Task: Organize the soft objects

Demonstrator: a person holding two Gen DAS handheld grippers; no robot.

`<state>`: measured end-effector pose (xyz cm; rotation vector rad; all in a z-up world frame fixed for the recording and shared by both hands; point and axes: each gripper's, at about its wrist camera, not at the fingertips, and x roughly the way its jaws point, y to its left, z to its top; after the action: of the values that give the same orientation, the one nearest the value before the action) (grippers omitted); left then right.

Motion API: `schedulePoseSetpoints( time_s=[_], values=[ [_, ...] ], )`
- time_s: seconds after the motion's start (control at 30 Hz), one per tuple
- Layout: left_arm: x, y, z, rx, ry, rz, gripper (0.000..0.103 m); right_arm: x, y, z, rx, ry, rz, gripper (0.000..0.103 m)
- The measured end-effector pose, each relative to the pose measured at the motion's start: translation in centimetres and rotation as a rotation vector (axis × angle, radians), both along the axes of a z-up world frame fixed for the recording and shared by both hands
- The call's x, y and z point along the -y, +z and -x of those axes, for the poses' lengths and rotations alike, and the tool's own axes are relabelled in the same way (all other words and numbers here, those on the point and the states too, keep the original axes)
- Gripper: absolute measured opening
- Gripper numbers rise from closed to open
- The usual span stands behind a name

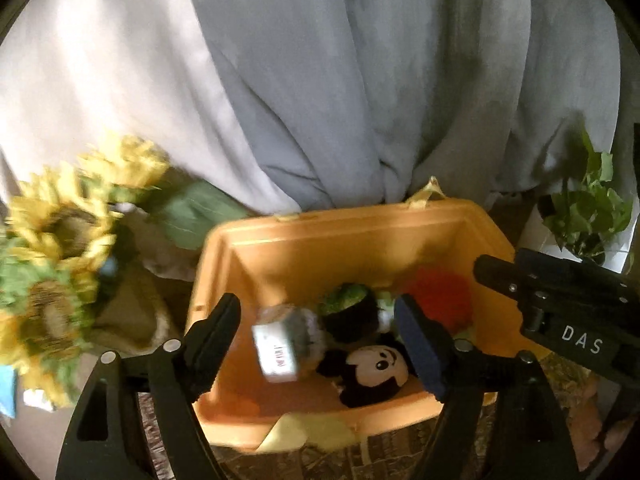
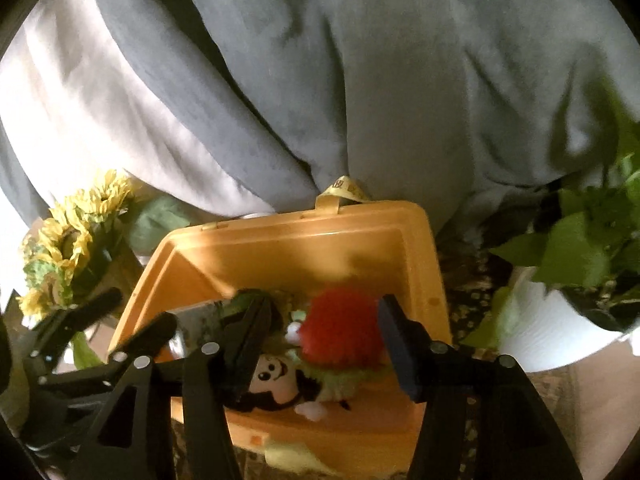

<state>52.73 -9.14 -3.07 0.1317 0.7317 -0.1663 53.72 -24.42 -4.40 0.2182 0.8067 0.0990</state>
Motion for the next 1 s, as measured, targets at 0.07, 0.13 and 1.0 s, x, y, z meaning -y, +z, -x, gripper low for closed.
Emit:
schedulePoseSetpoints(
  time_s=[0.07, 0.13, 1.0],
  values=[
    [-0.4, 1.0, 1.7, 0.045, 0.033, -0.012, 0.084, -0.2, 0.8, 1.0, 0.019, -0.009, 0.032, 0.060],
    [-0.8, 2.0, 3.4, 0.087, 0.045, -0.014, 0.089, -0.5, 1.7, 2.2, 0.041, -0.010, 0.056, 0.066],
    [-7.5, 7.8, 22.1, 0.320, 0.078, -0.016, 0.103, -7.0, 8.7, 22.7, 0.287, -0.124, 0.224, 0.086]
  ],
)
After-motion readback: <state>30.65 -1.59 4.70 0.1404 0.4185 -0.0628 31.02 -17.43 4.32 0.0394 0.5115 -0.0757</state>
